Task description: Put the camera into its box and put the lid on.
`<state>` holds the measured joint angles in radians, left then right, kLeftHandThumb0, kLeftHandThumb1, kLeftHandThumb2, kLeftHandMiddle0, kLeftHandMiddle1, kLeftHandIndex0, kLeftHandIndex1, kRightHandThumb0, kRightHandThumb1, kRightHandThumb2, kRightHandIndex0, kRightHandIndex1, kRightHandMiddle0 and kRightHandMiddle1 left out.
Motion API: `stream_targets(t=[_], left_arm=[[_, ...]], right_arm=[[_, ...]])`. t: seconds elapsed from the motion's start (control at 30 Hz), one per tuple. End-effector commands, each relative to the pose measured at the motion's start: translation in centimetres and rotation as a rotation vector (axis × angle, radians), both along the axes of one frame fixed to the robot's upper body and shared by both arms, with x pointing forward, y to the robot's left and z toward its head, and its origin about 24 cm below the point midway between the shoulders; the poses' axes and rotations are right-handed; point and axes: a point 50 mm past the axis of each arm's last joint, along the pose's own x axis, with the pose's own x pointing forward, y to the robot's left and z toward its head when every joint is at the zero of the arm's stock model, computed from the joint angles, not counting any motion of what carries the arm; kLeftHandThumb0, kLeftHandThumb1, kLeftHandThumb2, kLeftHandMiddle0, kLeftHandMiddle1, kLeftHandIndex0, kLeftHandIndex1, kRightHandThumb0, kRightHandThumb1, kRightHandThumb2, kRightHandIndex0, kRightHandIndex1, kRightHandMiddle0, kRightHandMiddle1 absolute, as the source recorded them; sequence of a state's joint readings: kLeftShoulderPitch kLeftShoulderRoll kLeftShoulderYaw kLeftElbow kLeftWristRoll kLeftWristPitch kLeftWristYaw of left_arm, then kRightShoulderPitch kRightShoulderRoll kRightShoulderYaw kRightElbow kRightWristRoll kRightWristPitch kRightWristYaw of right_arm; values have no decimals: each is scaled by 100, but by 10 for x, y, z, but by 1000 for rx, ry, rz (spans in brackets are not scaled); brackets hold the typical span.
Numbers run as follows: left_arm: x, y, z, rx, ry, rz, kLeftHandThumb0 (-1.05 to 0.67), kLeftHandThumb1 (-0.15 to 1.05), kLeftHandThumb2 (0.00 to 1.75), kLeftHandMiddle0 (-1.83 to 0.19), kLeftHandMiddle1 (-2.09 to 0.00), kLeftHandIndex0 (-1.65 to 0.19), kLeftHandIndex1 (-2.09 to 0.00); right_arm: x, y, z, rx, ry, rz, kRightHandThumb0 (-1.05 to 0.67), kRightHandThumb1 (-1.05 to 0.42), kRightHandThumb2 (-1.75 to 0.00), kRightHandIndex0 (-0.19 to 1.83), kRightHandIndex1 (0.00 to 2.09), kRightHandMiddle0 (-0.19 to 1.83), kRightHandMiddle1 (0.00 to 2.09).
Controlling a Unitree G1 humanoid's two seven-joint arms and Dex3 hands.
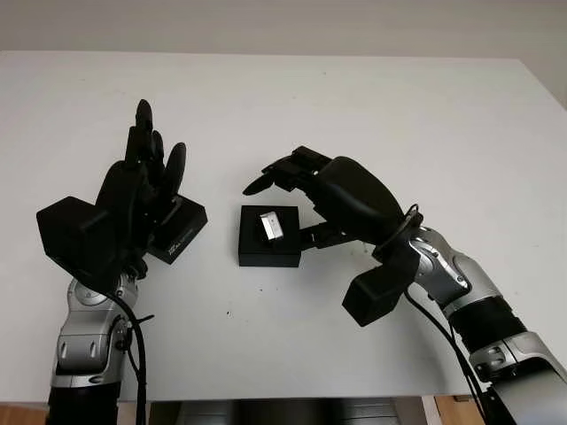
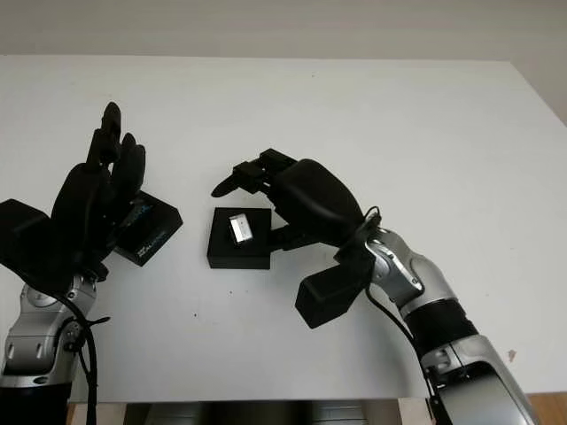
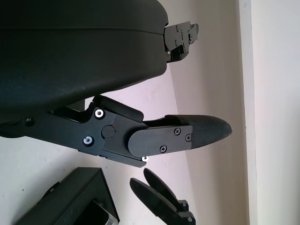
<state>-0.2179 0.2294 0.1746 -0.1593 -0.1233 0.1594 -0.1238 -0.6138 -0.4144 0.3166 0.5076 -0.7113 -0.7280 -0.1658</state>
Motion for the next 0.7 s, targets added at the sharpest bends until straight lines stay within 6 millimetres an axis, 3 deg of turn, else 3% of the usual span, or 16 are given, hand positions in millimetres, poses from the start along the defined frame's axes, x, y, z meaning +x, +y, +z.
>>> stream_targets(t=[0.0, 0.37, 0.67], left_arm=[[-2, -1, -3, 3, 2, -2, -70, 105, 50, 19, 0, 19, 0], [-3, -1, -4, -23, -2, 3, -68, 105, 49, 19, 0, 19, 0], [-6, 1, -3, -28, 5, 12, -69, 105, 46, 19, 0, 19, 0]], right_arm=[[1, 4, 3, -4, -18, 21, -68, -90, -6, 26, 79, 19, 96], [5, 3, 1, -79, -34, 29, -68, -90, -5, 26, 79, 19, 94], [12, -11, 4, -248, -65, 4, -66, -90, -5, 27, 73, 23, 86]])
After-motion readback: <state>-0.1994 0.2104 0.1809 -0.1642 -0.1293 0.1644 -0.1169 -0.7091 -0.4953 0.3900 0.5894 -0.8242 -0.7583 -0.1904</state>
